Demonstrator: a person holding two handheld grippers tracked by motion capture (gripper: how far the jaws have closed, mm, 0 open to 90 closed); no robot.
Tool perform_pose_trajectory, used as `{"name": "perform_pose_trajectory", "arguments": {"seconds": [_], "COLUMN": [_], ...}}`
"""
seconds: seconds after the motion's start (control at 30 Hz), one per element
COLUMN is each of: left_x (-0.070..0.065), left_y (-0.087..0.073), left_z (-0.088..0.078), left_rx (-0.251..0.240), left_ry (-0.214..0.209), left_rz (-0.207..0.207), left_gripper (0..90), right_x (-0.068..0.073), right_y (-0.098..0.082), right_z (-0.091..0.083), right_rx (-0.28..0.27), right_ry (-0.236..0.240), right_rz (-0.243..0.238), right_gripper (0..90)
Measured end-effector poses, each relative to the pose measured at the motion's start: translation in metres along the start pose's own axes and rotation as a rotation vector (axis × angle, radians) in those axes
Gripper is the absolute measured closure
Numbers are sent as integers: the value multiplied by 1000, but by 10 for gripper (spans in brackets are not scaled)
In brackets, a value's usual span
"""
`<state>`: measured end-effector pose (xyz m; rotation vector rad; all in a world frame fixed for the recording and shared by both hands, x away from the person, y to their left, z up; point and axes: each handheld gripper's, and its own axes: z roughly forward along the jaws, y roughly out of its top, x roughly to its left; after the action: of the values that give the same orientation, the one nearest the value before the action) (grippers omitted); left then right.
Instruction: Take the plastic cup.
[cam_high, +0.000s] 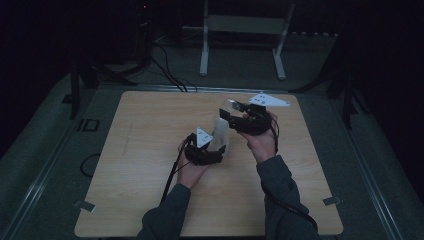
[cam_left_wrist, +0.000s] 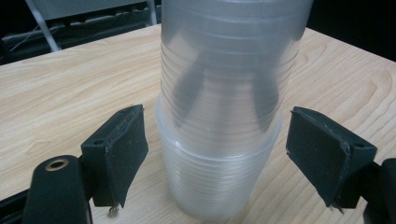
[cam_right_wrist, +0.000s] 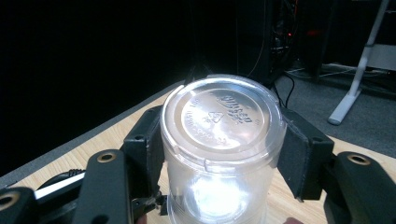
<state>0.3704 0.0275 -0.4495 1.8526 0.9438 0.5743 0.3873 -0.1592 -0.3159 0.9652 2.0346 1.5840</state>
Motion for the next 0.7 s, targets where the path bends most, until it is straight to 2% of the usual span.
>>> {"name": "perform_pose_trajectory", "arguments": {"seconds": [0.37, 0.7], "left_x": [3, 2], "left_y": [2, 1], "left_z": [-9, -14], "left_rx": [5, -10], "left_ry": [16, -8], "left_rz": [8, -1], "left_gripper": [225, 225], "right_x": [-1, -5], "right_y": [5, 11], "right_z": [-10, -24], "right_rx": [-9, -18], "right_ry": [-9, -30], "right_rz": [-7, -20], "right_gripper": [394, 395]}}
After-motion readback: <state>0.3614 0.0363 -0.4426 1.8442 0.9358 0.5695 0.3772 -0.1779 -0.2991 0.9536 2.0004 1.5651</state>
